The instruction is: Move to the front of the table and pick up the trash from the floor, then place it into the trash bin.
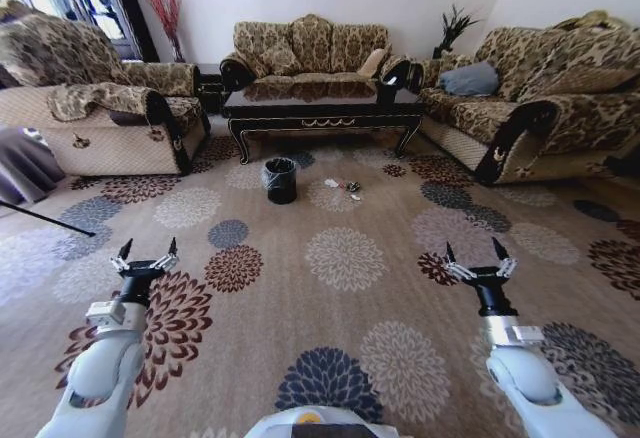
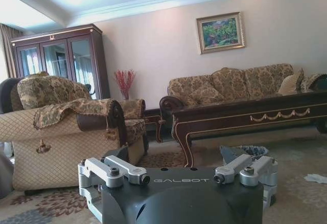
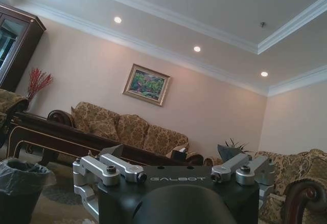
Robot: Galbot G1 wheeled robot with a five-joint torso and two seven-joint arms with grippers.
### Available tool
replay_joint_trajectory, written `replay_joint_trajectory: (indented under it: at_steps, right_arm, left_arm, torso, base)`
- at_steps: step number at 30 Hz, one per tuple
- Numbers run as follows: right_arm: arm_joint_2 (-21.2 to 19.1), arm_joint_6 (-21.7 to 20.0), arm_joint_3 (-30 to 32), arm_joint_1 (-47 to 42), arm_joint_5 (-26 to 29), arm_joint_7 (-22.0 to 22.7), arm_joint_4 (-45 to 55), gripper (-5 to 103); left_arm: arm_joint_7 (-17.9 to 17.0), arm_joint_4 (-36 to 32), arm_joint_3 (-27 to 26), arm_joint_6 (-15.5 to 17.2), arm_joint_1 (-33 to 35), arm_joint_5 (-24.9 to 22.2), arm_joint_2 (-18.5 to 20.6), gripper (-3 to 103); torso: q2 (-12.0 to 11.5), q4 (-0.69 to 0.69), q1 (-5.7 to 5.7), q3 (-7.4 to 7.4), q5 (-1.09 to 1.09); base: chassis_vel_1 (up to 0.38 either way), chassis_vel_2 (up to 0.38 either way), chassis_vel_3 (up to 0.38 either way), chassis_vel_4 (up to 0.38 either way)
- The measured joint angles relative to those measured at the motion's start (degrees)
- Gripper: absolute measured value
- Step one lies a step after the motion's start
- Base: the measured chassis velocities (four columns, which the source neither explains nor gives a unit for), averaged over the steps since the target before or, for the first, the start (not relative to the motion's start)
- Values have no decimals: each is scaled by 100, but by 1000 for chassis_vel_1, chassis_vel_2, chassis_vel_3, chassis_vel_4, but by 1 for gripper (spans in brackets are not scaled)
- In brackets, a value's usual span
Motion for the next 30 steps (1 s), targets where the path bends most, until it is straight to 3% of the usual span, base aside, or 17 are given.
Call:
replay_joint_trajectory:
  at_steps: [12, 30]
  right_arm:
    - [342, 74, -140, -53, -192, -63, -67, 100]
    - [481, 128, -176, -132, -215, -101, 37, 100]
  left_arm:
    - [13, -540, 234, -37, 290, 169, -369, 100]
    - [8, -529, 231, -49, 349, 174, -510, 100]
  torso:
    - [-254, 1, -63, -191, 1]
    - [-667, 0, -113, -552, 0]
  base:
    - [0, 0, 0, 0]
    - [0, 0, 0, 0]
